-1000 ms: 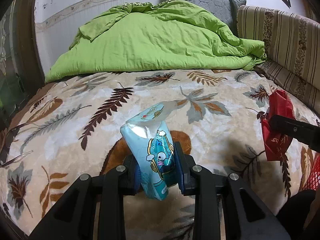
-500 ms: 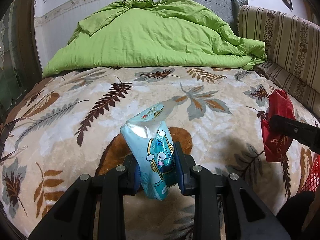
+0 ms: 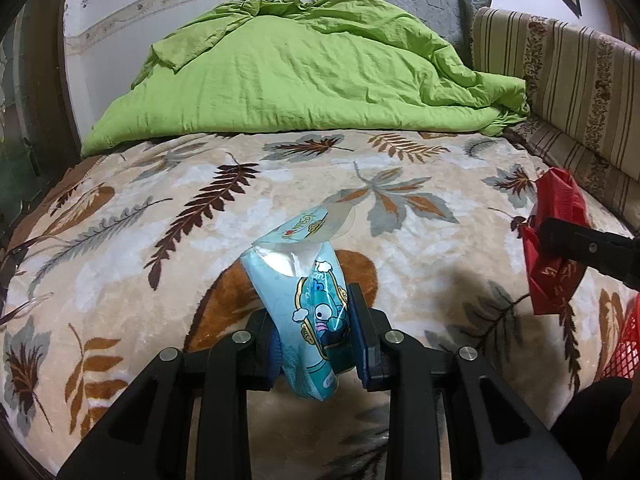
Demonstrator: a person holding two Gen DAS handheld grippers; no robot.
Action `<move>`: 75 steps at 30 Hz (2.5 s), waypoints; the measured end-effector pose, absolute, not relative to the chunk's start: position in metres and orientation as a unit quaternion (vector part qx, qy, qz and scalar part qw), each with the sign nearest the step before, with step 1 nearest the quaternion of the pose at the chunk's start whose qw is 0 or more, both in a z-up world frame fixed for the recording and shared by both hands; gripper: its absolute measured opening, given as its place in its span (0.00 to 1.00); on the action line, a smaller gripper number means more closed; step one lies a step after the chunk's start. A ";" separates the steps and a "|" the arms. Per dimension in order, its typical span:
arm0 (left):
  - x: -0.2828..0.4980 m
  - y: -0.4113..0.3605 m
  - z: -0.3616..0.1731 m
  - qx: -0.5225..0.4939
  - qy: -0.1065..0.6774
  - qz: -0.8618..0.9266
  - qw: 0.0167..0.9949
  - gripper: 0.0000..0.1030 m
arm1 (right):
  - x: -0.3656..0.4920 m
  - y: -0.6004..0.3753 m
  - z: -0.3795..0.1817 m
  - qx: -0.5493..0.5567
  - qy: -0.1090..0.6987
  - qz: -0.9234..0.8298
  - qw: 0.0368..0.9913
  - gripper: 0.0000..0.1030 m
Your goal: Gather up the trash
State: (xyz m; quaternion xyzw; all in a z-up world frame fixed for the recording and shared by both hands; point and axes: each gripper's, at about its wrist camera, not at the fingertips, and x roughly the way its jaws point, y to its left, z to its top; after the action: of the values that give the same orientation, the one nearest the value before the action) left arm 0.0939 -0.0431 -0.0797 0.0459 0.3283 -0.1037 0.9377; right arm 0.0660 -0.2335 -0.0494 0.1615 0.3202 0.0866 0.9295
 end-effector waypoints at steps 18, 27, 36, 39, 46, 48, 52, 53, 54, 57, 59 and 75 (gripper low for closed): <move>0.018 -0.127 -0.014 0.092 0.274 -0.312 0.905 0.27 | -0.034 -0.327 -0.019 0.255 0.286 0.020 0.923 0.32; -0.034 -0.243 0.005 0.098 0.314 -0.491 0.806 0.27 | -0.166 -0.430 0.003 0.261 0.265 -0.146 0.917 0.32; -0.062 -0.342 -0.018 0.128 0.373 -0.563 0.726 0.32 | -0.208 -0.475 -0.019 0.286 0.283 -0.201 0.893 0.34; -0.059 -0.356 -0.033 0.131 0.400 -0.569 0.707 0.38 | -0.208 -0.482 -0.030 0.295 0.293 -0.205 0.886 0.44; -0.044 -0.345 -0.030 0.114 0.404 -0.553 0.720 0.45 | -0.210 -0.490 -0.032 0.288 0.291 -0.232 0.883 0.53; -0.042 -0.334 -0.025 0.114 0.393 -0.544 0.732 0.49 | -0.209 -0.487 -0.027 0.287 0.284 -0.236 0.884 0.53; -0.035 -0.306 -0.016 0.117 0.370 -0.511 0.767 0.55 | -0.202 -0.473 -0.022 0.281 0.284 -0.261 0.879 0.59; -0.033 -0.297 -0.014 0.118 0.364 -0.501 0.776 0.56 | -0.201 -0.469 -0.022 0.279 0.286 -0.265 0.878 0.60; -0.031 -0.289 -0.012 0.121 0.355 -0.491 0.787 0.56 | -0.199 -0.462 -0.021 0.273 0.290 -0.277 0.875 0.60; -0.027 -0.262 -0.006 0.123 0.336 -0.460 0.813 0.60 | -0.194 -0.442 -0.021 0.253 0.302 -0.304 0.868 0.64; -0.025 -0.243 -0.004 0.119 0.326 -0.448 0.824 0.64 | -0.191 -0.428 -0.022 0.230 0.316 -0.325 0.861 0.67; -0.053 -0.165 -0.001 0.151 0.260 -0.395 0.868 0.86 | -0.193 -0.333 -0.002 0.114 0.337 -0.402 0.844 0.97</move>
State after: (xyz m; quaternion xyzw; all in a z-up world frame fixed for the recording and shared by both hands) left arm -0.0528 -0.1651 -0.0013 0.1514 0.2599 -0.3954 0.8678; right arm -0.1930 -0.3329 -0.0021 0.1143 0.3368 -0.4022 0.8437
